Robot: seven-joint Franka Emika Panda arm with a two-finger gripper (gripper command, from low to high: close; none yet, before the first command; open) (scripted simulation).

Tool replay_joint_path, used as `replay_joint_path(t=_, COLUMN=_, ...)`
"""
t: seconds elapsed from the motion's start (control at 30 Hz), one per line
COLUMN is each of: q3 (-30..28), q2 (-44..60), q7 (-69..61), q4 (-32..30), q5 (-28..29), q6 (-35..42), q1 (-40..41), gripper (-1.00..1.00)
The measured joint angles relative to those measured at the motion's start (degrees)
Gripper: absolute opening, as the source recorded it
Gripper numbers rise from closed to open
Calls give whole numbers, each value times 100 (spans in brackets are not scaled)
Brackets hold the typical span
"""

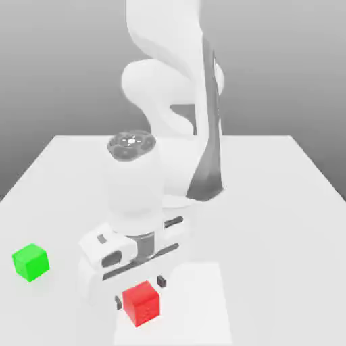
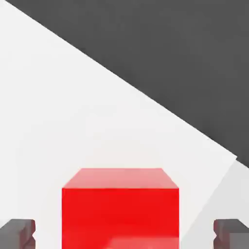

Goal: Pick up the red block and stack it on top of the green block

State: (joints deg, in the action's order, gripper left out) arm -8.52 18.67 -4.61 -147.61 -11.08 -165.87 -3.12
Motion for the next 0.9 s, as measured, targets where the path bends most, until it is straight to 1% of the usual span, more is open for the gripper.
replay_joint_path(t=0.2, q3=-4, q2=-18, q7=16, q4=-3, q5=22, q6=23, q1=0, gripper=-100)
replay_joint_path(t=0.37, q3=-318, q2=-932, q7=446, q4=-154, q5=601, q6=767, q1=-191, gripper=-100)
replay_joint_path(t=0.4, q3=-392, q2=-1057, q7=356, q4=-172, q5=667, q6=873, q1=-128, gripper=-100)
replay_joint_path(t=0.53, q3=-792, q2=-1317, q7=-544, q4=-197, q5=771, q6=1106, q1=424, gripper=-100)
replay_joint_path(t=0.83, q3=-1595, q2=-1730, q7=-2903, q4=-220, q5=1000, q6=1489, q1=2102, gripper=-100)
replay_joint_path(t=0.9, q3=-1571, q2=-1593, q7=-3300, q4=-209, q5=861, q6=1373, q1=2315, gripper=-100)
